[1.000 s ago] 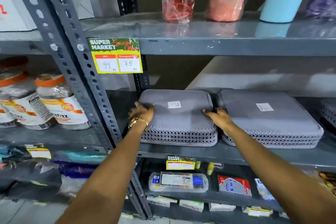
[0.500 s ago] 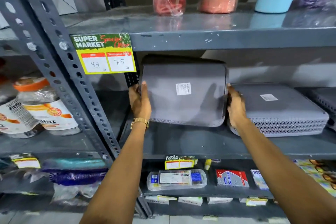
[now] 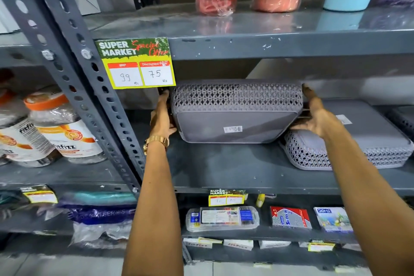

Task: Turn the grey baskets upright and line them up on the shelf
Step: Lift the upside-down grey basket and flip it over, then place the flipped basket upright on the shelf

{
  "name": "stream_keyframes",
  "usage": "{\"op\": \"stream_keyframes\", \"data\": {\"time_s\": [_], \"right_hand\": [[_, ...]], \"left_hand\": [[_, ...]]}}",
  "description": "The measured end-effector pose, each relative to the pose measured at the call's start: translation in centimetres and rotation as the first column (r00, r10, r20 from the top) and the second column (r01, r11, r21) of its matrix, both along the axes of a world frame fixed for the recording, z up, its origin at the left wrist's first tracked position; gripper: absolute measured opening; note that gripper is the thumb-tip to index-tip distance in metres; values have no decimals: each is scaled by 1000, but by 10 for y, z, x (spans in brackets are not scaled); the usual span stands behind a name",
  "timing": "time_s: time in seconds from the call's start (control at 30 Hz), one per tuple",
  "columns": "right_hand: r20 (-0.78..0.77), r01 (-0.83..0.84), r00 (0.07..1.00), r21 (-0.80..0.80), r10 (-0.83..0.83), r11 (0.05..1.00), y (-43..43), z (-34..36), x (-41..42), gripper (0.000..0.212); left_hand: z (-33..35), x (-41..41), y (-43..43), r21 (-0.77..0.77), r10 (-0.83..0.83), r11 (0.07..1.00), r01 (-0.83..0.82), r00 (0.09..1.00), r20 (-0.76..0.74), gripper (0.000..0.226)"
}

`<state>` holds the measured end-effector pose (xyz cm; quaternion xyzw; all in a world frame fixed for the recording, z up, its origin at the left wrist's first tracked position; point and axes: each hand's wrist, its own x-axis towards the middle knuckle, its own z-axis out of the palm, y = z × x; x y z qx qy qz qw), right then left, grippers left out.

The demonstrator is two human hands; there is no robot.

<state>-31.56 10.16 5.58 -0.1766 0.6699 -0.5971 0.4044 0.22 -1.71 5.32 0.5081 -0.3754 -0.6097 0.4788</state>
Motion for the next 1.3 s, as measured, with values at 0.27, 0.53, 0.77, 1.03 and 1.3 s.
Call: {"op": "stream_keyframes", "data": {"time_s": [0.27, 0.53, 0.77, 1.03, 1.3], "right_hand": [[-15, -122, 992, 92, 124, 988, 14, 3, 2, 22], [-386, -106, 894, 313, 228, 944, -6, -62, 11, 44], [-545, -45, 794, 389, 269, 920, -9, -92, 15, 40], [-559, -126, 766, 353, 317, 927, 6, -87, 17, 37], [-532, -118, 844, -53, 72, 992, 57, -42, -72, 31]], "left_hand": [[-11, 4, 7, -29, 21, 999, -23, 998, -61, 36], [-56, 13, 12, -38, 3, 999, 24, 815, 580, 26], [-72, 1, 30, -65, 30, 997, 47, 534, 845, 59], [-52, -54, 32, -435, 362, 880, 191, 322, 875, 58], [-36, -218, 105, -680, 125, 651, 339, 835, 536, 30]]}}
